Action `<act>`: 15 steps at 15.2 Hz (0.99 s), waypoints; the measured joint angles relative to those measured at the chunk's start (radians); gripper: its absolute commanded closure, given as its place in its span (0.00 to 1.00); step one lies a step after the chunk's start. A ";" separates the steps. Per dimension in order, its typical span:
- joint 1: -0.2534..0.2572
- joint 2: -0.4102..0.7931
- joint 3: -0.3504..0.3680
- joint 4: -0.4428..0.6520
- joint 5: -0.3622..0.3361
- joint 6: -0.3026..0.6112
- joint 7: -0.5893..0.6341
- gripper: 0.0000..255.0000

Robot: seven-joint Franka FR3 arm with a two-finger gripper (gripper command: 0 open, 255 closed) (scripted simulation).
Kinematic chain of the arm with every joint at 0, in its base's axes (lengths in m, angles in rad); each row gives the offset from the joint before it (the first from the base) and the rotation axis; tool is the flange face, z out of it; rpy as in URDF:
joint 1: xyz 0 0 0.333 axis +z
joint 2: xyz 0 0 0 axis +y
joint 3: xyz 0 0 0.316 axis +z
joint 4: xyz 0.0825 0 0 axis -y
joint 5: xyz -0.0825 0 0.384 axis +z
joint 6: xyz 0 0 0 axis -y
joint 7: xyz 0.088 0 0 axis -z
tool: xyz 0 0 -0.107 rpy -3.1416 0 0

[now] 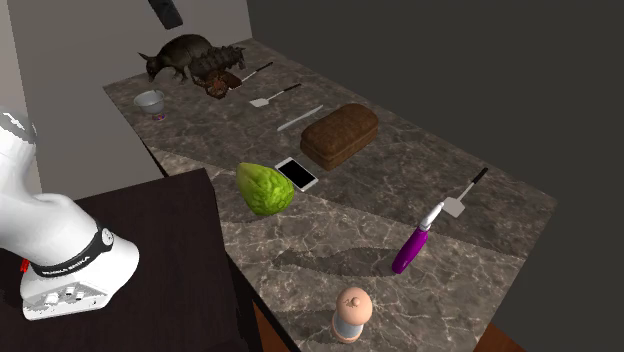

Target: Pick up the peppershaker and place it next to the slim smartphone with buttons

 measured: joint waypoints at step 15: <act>-0.064 0.113 -0.168 -0.266 -0.072 0.372 -0.172 0.00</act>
